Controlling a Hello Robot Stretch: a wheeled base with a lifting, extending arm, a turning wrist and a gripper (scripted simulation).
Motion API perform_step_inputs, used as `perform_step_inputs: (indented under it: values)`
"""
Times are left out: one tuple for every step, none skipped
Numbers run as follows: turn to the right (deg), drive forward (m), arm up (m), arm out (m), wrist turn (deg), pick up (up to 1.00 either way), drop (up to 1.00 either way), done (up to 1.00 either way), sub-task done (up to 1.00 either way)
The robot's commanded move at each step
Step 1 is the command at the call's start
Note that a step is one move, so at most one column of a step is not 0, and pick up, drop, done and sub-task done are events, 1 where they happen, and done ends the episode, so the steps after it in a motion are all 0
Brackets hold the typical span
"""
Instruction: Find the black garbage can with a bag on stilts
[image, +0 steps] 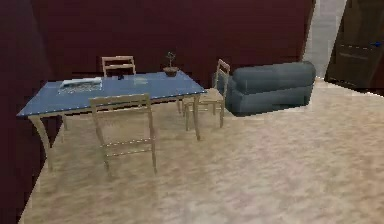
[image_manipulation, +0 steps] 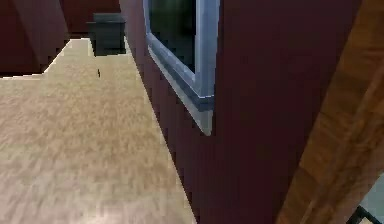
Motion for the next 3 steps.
perform_step_inputs:
  values:
    - [36.0, 0.00, 0.00, 0.00, 0.0, 0.00, 0.00, 0.00, 0.00]
    - [0.0, 1.00, 0.00, 0.00, 0.0, 0.00, 0.00, 0.00, 0.00]
    - [3.0, 0.00, 0.00, 0.00, 0.0, 0.00, 0.00, 0.00, 0.00]
